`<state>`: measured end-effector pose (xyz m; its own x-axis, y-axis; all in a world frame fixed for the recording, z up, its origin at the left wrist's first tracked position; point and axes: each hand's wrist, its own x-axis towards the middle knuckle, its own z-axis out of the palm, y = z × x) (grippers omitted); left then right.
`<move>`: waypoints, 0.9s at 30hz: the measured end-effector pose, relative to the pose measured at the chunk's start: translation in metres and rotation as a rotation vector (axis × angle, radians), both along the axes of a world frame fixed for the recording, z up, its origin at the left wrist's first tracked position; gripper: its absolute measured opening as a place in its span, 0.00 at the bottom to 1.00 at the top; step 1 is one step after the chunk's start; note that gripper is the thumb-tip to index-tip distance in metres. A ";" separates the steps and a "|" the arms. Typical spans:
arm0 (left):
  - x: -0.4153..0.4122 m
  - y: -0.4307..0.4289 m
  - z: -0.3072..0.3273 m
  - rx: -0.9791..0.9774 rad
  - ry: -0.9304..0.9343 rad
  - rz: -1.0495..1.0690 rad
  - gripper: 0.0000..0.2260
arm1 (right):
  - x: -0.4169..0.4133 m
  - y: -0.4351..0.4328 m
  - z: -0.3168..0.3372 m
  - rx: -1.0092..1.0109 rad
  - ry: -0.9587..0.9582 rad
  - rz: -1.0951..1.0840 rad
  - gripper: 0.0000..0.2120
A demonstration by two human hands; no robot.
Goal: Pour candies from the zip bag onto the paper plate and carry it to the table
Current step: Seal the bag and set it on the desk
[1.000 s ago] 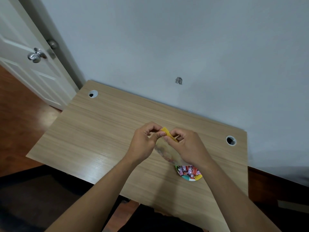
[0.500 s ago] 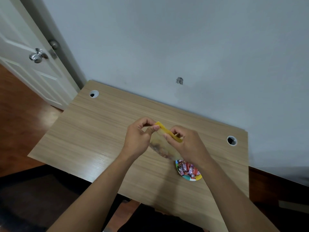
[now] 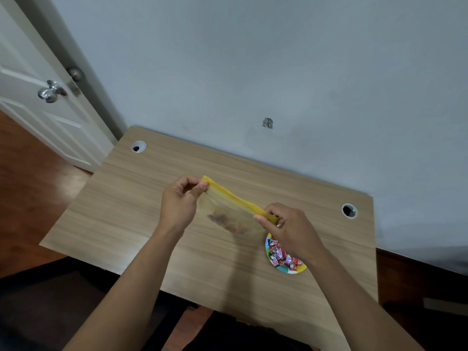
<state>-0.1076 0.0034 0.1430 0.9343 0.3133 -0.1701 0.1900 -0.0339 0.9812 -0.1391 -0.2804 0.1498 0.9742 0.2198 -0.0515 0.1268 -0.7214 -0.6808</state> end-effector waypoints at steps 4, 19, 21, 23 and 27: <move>-0.005 0.001 -0.016 -0.005 0.059 -0.013 0.04 | -0.002 -0.007 -0.018 -0.100 -0.017 0.018 0.22; -0.037 0.014 -0.093 0.062 0.333 -0.047 0.07 | -0.019 0.003 -0.102 -0.203 0.200 0.030 0.16; -0.035 0.017 -0.097 0.095 0.331 -0.076 0.08 | -0.020 -0.001 -0.110 -0.085 0.245 -0.011 0.10; -0.032 0.017 -0.098 0.152 0.317 -0.121 0.14 | -0.022 -0.010 -0.117 0.017 0.328 -0.082 0.10; -0.030 0.006 -0.108 0.274 0.291 -0.138 0.22 | -0.031 -0.039 -0.119 0.118 0.438 -0.267 0.16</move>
